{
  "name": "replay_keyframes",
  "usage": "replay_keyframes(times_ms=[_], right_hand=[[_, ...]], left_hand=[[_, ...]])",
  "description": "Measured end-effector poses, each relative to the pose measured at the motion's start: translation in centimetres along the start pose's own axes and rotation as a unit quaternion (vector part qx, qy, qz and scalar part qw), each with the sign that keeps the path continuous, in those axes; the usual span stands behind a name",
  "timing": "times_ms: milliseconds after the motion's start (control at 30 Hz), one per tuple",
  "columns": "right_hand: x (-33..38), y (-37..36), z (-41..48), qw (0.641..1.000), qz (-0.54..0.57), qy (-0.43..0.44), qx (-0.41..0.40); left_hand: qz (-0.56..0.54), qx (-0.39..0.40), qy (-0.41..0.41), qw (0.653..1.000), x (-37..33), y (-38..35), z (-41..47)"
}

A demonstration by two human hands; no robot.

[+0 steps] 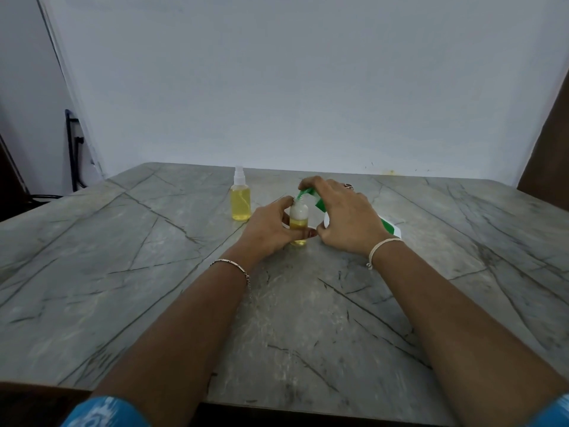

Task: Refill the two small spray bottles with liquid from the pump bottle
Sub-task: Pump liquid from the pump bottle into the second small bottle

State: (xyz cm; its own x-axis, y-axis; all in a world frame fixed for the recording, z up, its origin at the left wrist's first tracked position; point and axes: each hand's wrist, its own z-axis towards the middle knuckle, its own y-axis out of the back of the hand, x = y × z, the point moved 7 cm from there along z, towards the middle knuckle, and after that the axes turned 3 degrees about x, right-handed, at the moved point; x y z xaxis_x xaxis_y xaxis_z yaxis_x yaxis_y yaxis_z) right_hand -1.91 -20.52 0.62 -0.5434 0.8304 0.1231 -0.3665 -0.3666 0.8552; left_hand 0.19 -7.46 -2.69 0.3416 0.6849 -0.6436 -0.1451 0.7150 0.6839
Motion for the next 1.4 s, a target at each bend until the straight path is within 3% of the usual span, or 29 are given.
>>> replay_keyframes(times_ms=[1400], right_hand=[[0.08, -0.04, 0.56, 0.997, -0.076, -0.017, 0.021]], left_hand=[[0.023, -0.002, -0.003, 1.000, -0.40, 0.00, -0.26]])
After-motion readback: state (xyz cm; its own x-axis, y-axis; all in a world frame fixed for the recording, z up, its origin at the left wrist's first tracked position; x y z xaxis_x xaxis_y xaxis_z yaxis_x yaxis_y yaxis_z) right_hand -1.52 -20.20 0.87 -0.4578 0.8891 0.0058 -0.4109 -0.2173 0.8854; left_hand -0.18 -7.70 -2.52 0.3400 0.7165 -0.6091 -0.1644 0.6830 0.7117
